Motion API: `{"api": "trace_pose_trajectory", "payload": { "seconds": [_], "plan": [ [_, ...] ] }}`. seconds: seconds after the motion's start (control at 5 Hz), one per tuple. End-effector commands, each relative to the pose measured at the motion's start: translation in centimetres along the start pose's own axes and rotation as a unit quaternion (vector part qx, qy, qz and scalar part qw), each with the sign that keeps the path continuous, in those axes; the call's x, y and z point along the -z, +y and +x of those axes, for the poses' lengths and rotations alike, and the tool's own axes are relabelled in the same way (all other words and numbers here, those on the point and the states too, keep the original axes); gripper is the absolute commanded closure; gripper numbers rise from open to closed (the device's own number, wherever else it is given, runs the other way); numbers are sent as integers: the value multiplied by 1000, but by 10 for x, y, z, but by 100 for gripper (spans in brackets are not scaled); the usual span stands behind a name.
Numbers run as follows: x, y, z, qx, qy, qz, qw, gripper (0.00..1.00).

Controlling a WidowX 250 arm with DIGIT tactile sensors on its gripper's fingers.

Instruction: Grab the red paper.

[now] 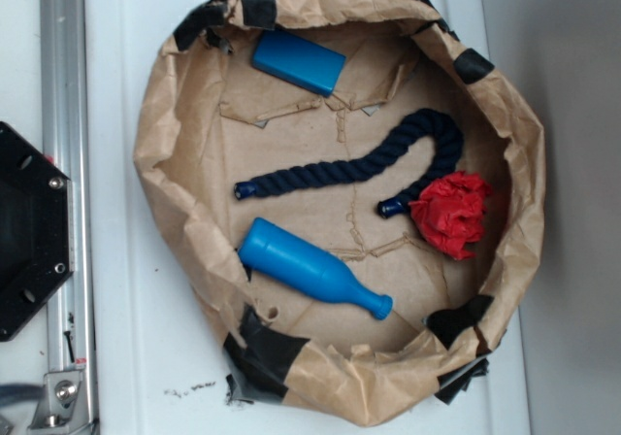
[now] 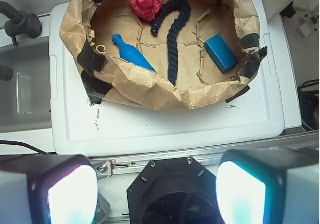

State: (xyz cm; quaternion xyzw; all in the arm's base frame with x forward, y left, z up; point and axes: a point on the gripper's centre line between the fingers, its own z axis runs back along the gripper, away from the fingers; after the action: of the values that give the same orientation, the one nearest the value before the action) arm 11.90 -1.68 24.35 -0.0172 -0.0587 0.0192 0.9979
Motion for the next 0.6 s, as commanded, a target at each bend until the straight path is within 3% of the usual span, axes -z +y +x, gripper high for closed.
{"api": "trace_pose_trajectory", "payload": {
  "seconds": [0.0,0.2,0.4],
  "plan": [
    [0,0,0,0,0,0,1000,0],
    [52,11,45,7,-52,29,998,0],
    [74,1,88,39,-72,15,997,0]
  ]
}}
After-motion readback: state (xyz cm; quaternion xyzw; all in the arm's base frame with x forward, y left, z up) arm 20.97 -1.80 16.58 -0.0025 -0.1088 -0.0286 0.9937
